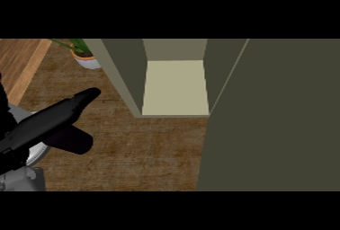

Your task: Pick up the wine, place it into the cabinet and close the cabinet

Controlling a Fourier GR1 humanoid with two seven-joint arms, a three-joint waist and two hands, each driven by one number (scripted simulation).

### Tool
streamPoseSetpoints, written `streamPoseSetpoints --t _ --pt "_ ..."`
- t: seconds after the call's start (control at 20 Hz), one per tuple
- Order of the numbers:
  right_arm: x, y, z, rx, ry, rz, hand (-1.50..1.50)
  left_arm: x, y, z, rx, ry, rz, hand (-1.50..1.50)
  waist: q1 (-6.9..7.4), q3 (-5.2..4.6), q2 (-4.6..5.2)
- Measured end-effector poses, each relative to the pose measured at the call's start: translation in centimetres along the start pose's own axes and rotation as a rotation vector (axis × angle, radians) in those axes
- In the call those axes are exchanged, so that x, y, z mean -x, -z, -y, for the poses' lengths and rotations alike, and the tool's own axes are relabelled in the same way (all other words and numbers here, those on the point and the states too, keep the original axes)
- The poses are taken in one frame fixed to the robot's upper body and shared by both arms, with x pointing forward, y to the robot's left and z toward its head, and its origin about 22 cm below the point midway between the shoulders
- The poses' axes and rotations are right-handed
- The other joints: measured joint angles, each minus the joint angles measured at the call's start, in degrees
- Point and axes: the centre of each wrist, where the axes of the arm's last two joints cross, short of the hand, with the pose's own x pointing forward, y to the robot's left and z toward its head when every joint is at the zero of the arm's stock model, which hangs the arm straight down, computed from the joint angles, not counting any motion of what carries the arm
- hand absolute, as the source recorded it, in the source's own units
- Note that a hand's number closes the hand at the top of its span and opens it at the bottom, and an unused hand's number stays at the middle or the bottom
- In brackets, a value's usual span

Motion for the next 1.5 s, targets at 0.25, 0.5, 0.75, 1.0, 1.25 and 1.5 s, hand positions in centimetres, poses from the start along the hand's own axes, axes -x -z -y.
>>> streamPoseSetpoints --t 0.25,0.5,0.75,1.0,1.25,1.5 --pt "0.2 -0.2 0.8 -0.007 -0.021 0.004 -1.5 3.4 0.6 -0.3 -0.05 0.033 -0.031 -1.5 0.06 0.0 -0.01" --pt "0.2 -0.3 1.3 -0.011 -0.031 0.005 -1.5 6.8 1.0 -1.6 -0.132 0.064 -0.042 -1.5 0.15 0.0 -0.03" --pt "0.5 -1.2 2.2 -0.022 -0.04 -0.006 -1.5 9.7 1.2 -3.0 -0.168 0.075 -0.05 -1.5 0.04 -0.02 -0.08" --pt "0.7 -1.4 2.2 -0.032 -0.026 -0.016 -1.5 12.3 1.0 -4.5 -0.187 0.083 -0.069 -1.5 0.11 -0.03 -0.11" --pt "1.0 -1.7 2.0 -0.046 -0.004 -0.03 -1.5 15.4 0.8 -6.3 -0.189 0.091 -0.08 -1.5 0.16 -0.05 -0.12" --pt "0.8 -1.5 2.4 -0.039 -0.008 -0.034 -1.5 17.2 0.3 -7.5 -0.2 0.09 -0.096 -1.5 0.26 -0.02 -0.12"
